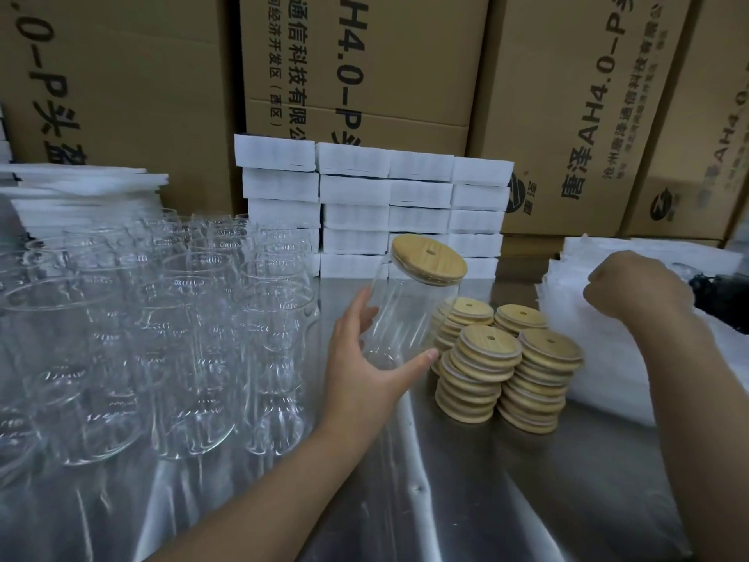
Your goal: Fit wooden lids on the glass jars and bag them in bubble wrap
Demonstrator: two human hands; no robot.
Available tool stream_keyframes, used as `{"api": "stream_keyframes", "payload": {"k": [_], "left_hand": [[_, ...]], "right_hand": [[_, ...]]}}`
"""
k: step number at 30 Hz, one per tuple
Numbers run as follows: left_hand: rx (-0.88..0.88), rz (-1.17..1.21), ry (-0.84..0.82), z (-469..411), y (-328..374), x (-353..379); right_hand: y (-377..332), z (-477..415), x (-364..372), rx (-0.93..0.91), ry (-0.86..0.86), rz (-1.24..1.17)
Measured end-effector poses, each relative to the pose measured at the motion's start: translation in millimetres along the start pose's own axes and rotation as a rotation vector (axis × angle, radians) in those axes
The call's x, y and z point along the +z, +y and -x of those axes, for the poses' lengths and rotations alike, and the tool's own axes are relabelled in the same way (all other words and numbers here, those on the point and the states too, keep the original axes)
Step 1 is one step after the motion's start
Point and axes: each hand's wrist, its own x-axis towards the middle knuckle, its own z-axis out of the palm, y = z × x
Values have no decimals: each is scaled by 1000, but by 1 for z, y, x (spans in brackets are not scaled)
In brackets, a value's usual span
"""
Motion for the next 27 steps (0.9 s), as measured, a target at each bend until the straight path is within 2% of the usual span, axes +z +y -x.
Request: {"api": "stream_keyframes", "payload": {"k": [5,10,12,15,17,19,23,27], "left_hand": [[14,-15,-27,2,2,1],[24,-8,-22,2,2,0],[22,4,-14,2,4,-1],[31,49,16,2,9,-1],[37,75,30,4,12,0],[54,93,55,7,16,1],[204,99,148,10,25,1],[273,84,175,10,32,1]], "right_hand": [[-5,3,-2,-39,-179,146],[-7,2,-4,-81,-85,54],[-11,6,-7,-155,-10,-144],[-25,28,-16,-305,27,-729],[-43,46,-19,-351,-82,-1048],[-64,61,-12,-370,-222,-1181],[-101,86,19,-353,-489,-1252],[-123,104,40,-220,-702,-1319]]}}
